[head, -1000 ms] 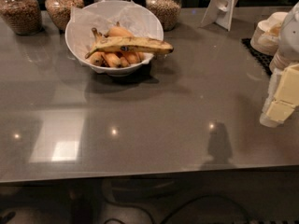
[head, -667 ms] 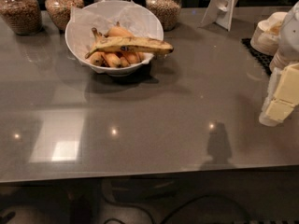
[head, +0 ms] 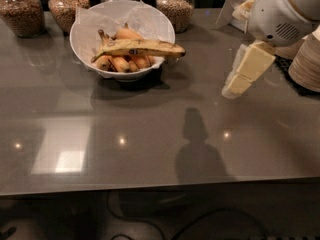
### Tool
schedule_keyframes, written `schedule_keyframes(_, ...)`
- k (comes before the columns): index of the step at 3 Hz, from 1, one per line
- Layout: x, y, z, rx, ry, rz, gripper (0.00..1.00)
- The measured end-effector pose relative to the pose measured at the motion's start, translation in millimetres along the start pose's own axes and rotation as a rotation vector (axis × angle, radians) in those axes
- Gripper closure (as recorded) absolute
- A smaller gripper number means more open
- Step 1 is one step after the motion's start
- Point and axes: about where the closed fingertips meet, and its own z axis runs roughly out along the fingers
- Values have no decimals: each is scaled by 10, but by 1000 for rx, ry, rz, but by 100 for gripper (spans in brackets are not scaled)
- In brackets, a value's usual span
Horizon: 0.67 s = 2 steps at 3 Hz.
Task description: Pick banana from white bowl
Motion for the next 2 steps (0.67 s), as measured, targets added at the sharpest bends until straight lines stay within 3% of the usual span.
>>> schedule_keyframes(1,-559,-362,316,33,-152,-10,0)
schedule_keyframes(2,-1185,-618,667,24,-298,-11,0)
